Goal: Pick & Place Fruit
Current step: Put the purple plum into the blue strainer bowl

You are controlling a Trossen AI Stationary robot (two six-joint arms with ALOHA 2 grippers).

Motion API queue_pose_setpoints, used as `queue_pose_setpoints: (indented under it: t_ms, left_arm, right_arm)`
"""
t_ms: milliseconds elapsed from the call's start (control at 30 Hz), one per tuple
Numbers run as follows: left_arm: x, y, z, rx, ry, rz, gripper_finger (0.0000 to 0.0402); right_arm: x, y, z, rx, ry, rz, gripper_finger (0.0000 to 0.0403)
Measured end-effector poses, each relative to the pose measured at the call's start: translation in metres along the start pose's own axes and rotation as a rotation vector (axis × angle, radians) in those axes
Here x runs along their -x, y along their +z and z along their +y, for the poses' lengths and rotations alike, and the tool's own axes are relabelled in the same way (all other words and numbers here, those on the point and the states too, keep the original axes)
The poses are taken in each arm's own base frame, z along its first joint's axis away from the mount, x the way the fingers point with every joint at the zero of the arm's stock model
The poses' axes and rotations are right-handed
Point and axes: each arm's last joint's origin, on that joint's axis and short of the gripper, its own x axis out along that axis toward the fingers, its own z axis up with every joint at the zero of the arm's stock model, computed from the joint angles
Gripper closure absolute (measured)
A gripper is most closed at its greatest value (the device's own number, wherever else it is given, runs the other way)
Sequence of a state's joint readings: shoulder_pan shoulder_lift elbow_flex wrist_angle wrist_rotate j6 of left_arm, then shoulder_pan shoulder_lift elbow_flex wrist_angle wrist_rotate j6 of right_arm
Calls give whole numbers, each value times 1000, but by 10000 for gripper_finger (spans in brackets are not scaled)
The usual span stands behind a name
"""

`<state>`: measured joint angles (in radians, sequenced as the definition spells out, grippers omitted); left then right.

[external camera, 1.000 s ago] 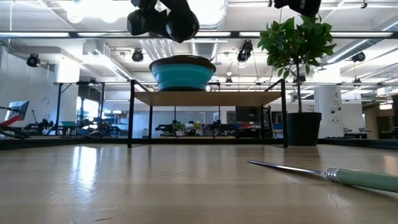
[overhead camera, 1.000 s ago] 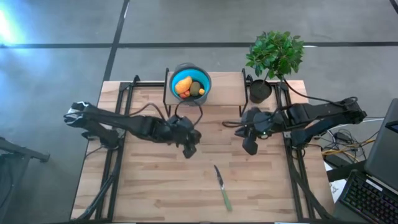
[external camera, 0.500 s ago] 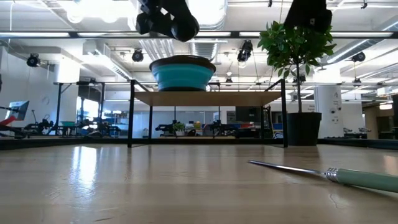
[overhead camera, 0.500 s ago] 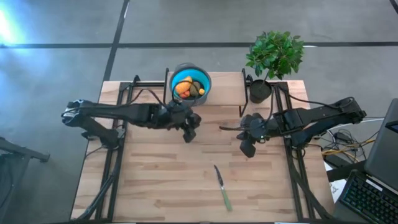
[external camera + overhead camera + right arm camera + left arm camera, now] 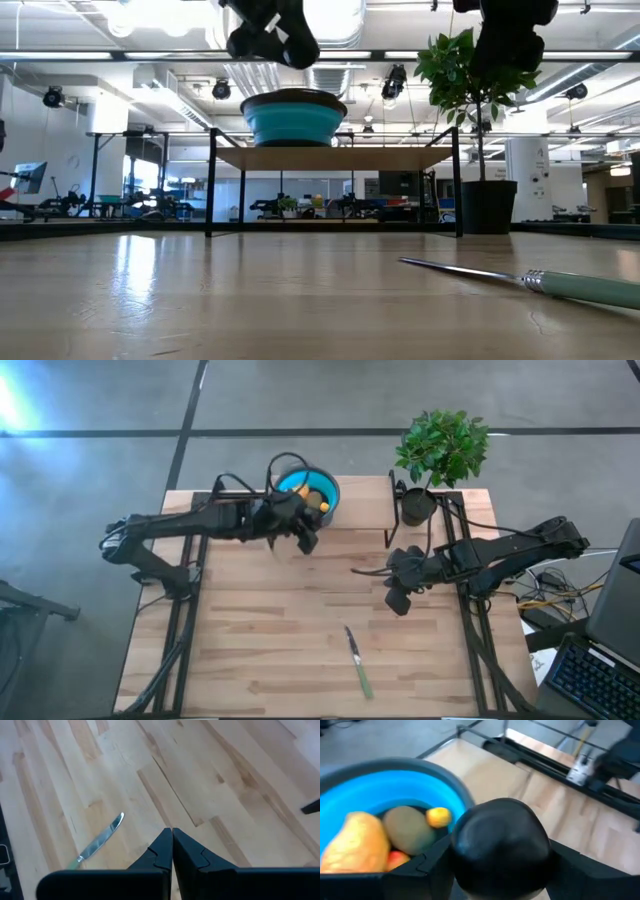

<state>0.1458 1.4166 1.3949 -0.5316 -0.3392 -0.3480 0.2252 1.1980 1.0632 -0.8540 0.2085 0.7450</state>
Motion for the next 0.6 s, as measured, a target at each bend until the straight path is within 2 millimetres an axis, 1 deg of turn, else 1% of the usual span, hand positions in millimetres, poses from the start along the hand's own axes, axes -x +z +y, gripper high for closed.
queue_pose_setpoints:
  t_ms: [400,600]
  left_arm:
    - [-14,11,47,78,144,-10,156]
    - [-16,14,60,99,181,-15,156]
  right_arm:
    - [0,0,0,18,0,-4,394]
    - [0,0,0,22,-3,-3,394]
